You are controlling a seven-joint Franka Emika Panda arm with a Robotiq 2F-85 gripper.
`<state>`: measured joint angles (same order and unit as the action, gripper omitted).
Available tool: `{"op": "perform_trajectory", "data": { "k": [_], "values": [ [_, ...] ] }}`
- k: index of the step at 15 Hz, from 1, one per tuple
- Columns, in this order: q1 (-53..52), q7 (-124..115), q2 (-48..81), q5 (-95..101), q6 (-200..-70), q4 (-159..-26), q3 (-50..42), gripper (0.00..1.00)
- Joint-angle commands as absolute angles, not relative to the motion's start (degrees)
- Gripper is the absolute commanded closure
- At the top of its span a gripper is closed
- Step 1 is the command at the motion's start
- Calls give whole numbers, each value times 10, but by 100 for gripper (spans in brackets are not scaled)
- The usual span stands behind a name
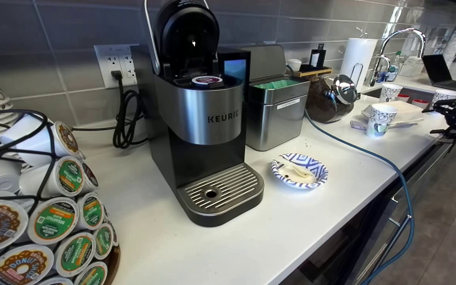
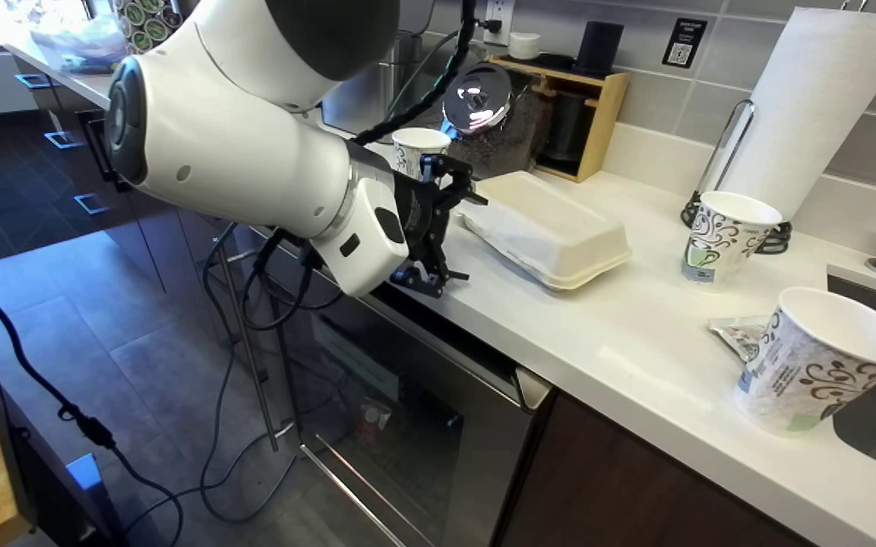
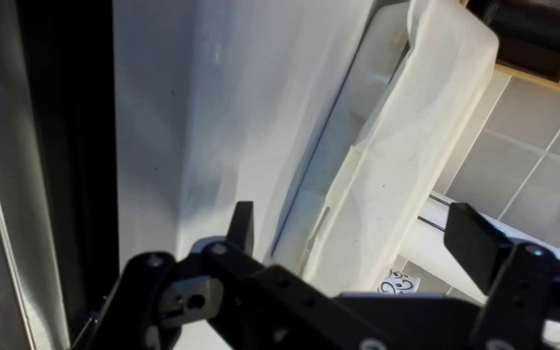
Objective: Open the lid of the disposable plate
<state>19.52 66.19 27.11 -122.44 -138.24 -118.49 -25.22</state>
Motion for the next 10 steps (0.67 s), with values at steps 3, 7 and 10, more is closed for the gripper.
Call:
{"op": "perform_trajectory", "data": {
  "k": [3,7,10],
  "values": [
    [168,573,272,-1244,-1474,-1169,-234,0],
    [153,502,278,-1251,-1507,-1130,-224,0],
    [145,470,292,-1253,-1529,-1097,-222,0]
  ]
}}
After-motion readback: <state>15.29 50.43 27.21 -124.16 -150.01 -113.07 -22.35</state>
